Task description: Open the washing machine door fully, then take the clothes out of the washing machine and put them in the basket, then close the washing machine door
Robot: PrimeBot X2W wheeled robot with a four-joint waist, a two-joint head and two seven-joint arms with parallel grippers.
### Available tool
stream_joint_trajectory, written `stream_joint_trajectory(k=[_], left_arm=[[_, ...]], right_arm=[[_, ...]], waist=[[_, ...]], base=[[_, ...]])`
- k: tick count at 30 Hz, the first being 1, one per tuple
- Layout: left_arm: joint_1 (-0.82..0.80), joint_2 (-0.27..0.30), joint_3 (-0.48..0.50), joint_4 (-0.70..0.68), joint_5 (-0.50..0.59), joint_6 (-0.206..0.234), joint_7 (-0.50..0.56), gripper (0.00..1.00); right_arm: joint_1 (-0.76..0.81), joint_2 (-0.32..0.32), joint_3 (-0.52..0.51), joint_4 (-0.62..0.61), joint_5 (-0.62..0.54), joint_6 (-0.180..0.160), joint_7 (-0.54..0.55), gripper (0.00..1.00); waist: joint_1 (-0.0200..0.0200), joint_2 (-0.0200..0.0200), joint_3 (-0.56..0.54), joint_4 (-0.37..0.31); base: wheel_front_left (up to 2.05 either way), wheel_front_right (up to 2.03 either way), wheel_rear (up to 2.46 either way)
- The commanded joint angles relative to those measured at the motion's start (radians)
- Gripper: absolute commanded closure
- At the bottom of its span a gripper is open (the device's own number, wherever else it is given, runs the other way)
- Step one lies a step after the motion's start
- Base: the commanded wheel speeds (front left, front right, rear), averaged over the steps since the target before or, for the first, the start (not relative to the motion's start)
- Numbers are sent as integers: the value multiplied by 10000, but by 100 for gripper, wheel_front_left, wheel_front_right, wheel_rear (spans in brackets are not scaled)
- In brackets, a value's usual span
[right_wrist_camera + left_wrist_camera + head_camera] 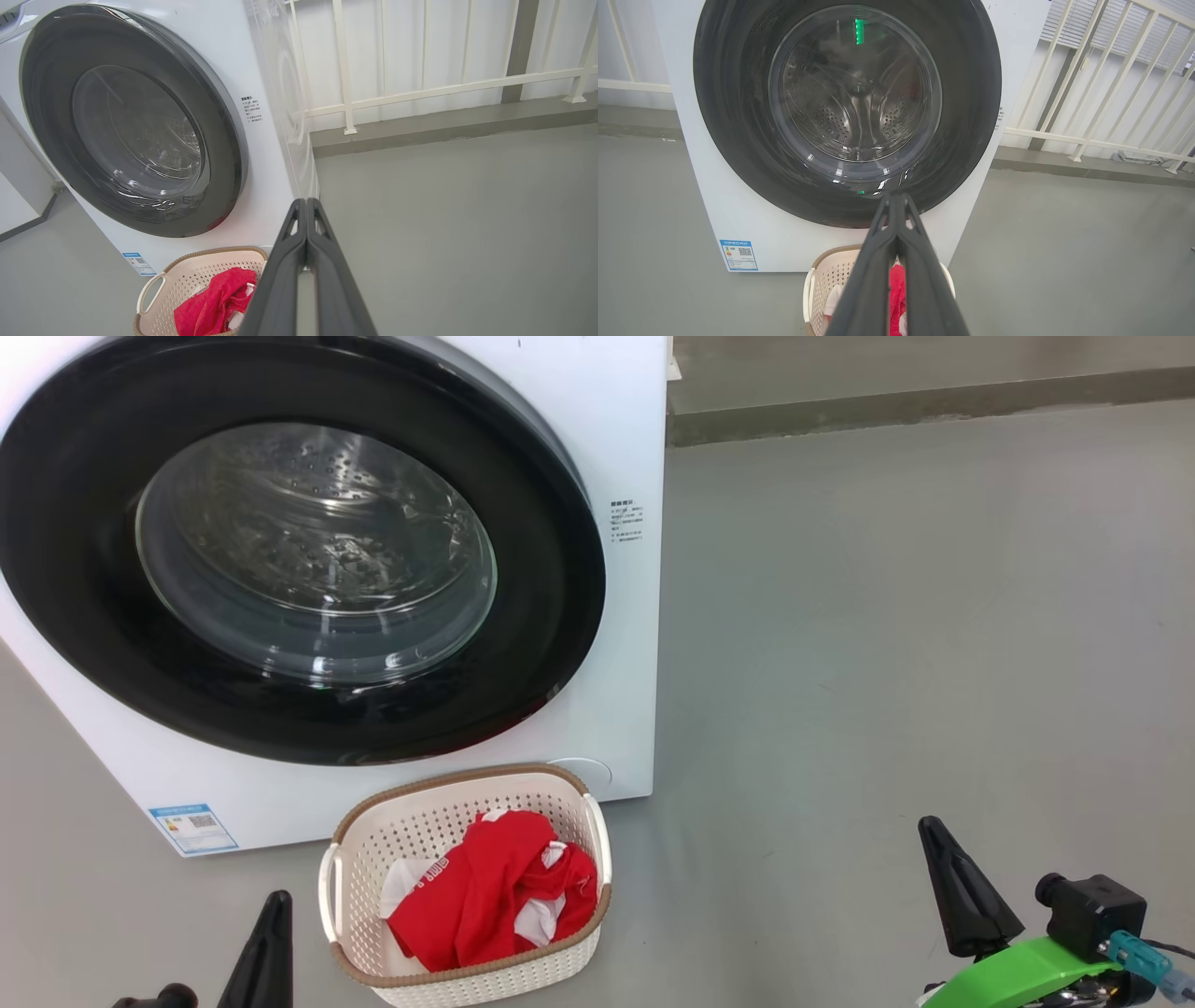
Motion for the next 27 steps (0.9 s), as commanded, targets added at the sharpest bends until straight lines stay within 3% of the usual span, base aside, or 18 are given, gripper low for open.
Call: stream_joint_trajectory(k=[1,27], left_arm=[[-345,91,100,-175,-358,-7,99,100],[-643,25,176,10,-3170,-21,803,100]], right_arm=[[-385,-79,-95,-279,439,-1,80,100],[-555,24,-421,-306,3027,-3,812,100]], waist=[[-1,0,21,15],[-2,0,155,176]], base=[[0,0,0],[0,0,0]])
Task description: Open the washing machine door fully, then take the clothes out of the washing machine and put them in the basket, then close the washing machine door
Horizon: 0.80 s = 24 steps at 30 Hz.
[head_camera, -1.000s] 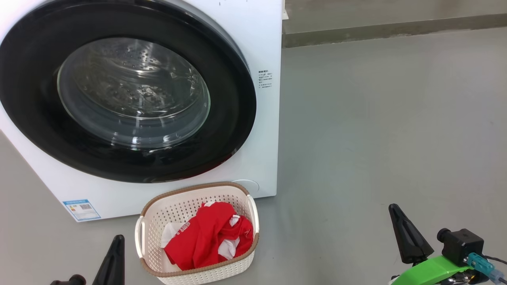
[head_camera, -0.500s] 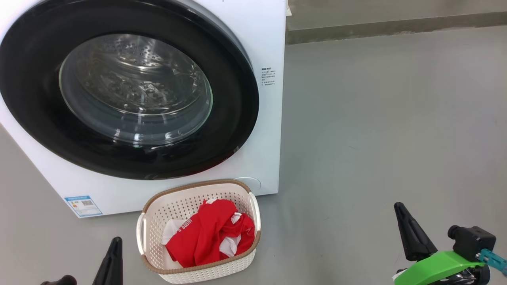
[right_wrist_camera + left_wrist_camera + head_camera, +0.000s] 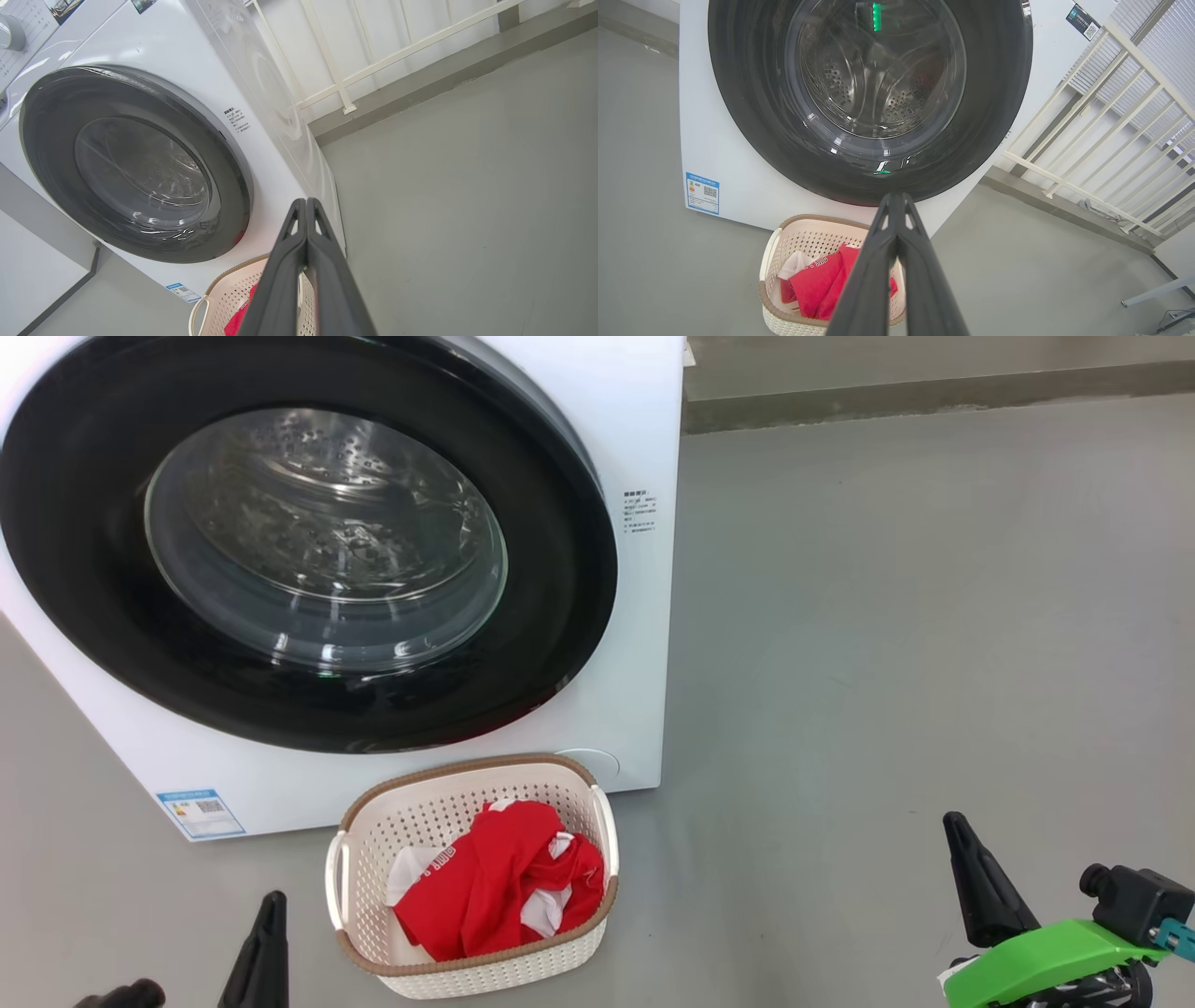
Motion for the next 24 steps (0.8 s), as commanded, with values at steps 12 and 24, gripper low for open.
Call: stream_joint_trajectory(k=[12,24], left_arm=[[-631,27,208,-127,-1527,-27,356,100],[-777,-5,252,-34,-2875,-34,703,100]], right_arm=[[-566,-3,-209,-308,1385,-4,381,100],[-646,49,-368,-321,2626,-6,736,100]], waist=[[-1,0,64,79],[-1,0,128,156]], base=[[0,0,0],[0,0,0]])
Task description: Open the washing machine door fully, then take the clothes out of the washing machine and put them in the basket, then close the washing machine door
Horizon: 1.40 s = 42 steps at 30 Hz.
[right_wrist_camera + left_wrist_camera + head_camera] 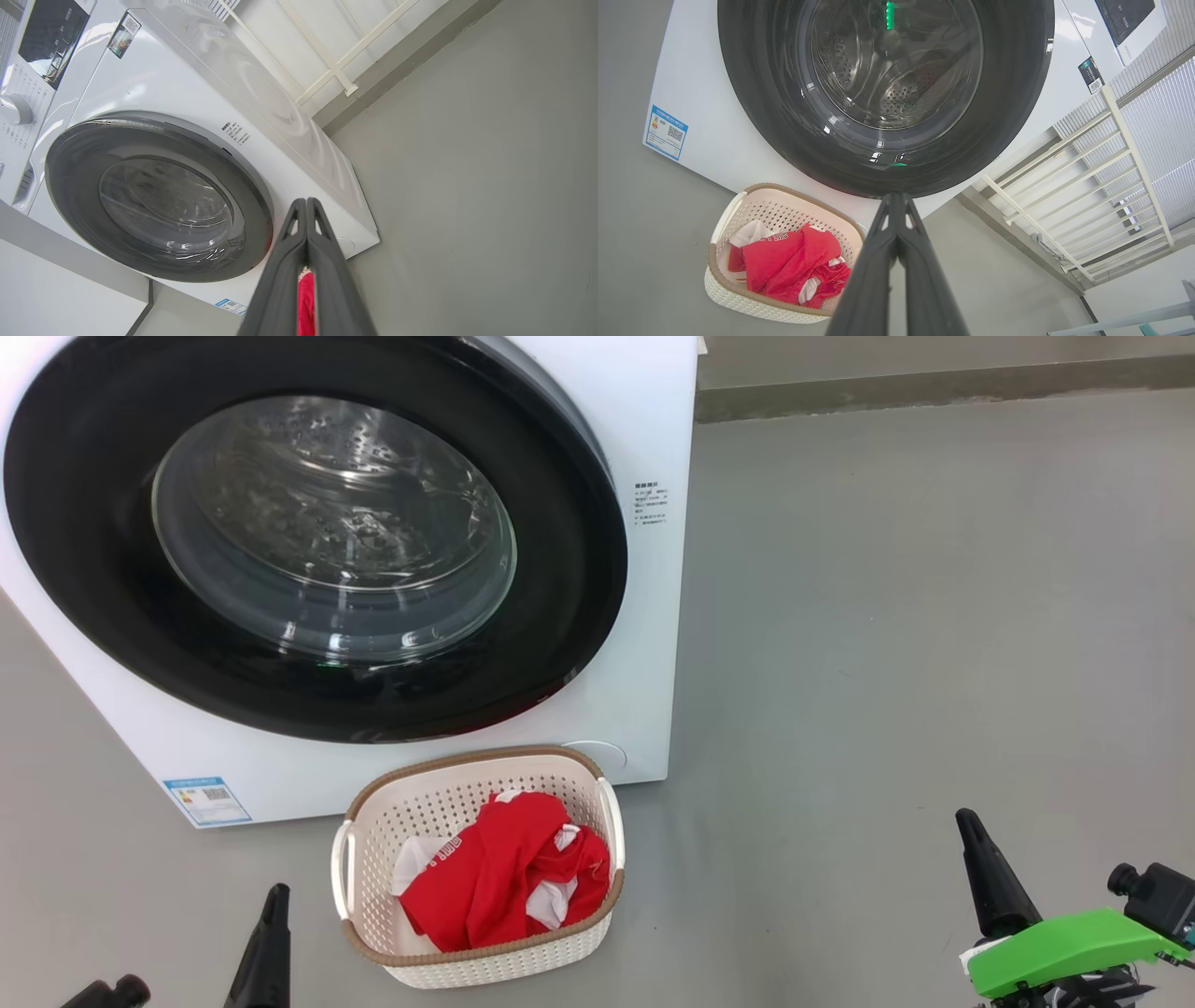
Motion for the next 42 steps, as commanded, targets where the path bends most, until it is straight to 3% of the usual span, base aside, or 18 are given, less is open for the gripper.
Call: stream_joint_trajectory(k=[1,42], left_arm=[[-473,117,225,-183,-297,-34,45,100],[-970,10,372,135,-4904,-57,1224,100]], right_arm=[[-565,-89,-29,-306,264,-6,54,100],[-840,91,-576,-351,4498,-9,1266,100]], waist=[[-1,0,8,10],[-1,0,225,274]], base=[[0,0,0],[0,0,0]])
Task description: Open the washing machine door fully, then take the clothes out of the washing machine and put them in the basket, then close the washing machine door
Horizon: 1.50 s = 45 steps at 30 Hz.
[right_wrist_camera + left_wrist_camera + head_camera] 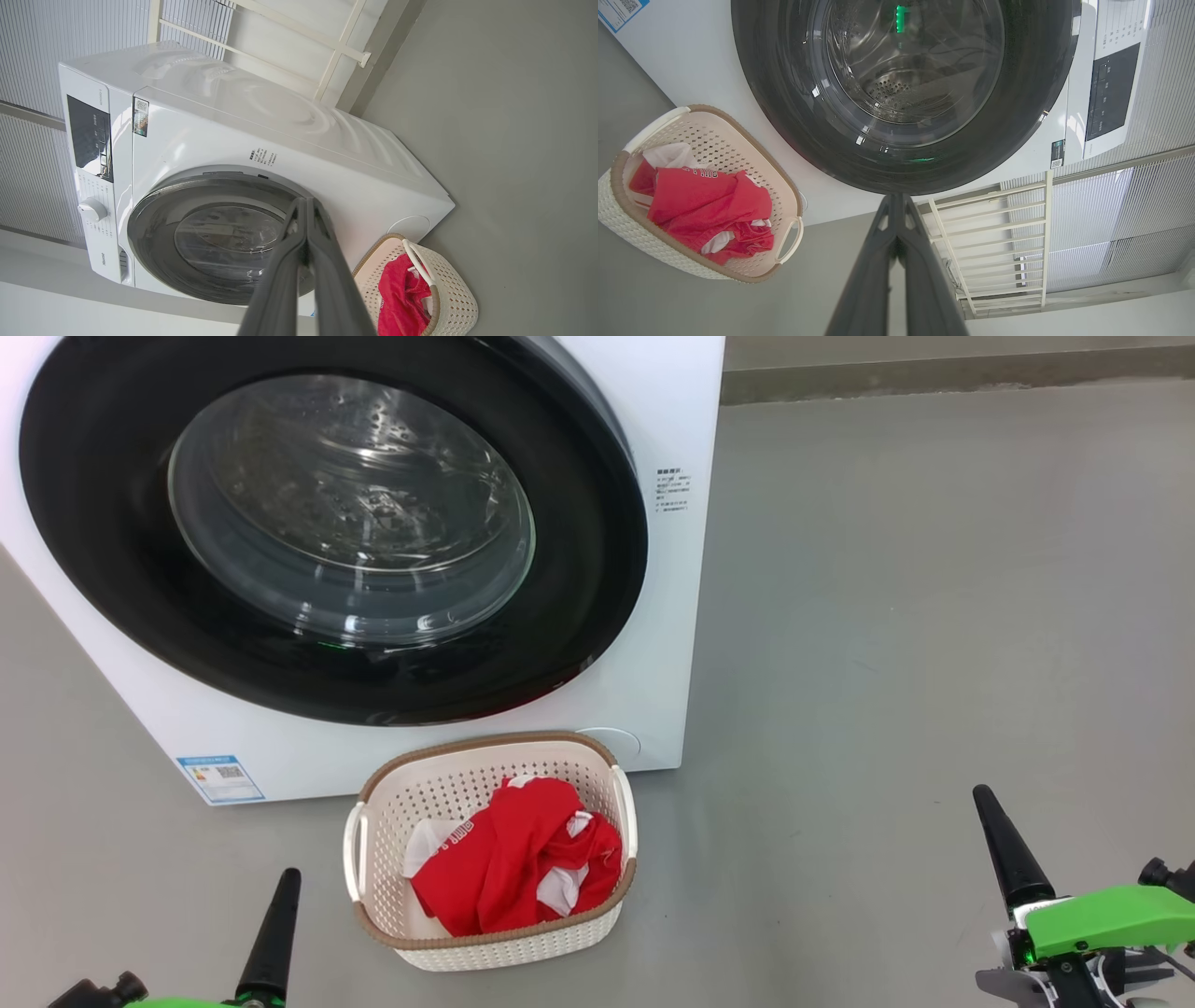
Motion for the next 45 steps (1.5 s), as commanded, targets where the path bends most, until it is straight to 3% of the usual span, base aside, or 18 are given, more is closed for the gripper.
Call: stream_joint_trajectory(k=[1,23,45], left_arm=[[-526,76,314,-164,-332,-58,90,100],[-778,22,389,-3,-2670,-69,687,100],[-778,22,387,-3,-2671,-69,686,100]], right_arm=[[-472,-50,50,-298,311,-7,81,100],[-612,42,-229,-321,2458,-9,696,100],[-612,44,-232,-320,2456,-9,699,100]], waist=[[0,0,10,12],[0,0,120,146],[0,0,120,146]], base=[[0,0,0],[0,0,0],[0,0,0]])
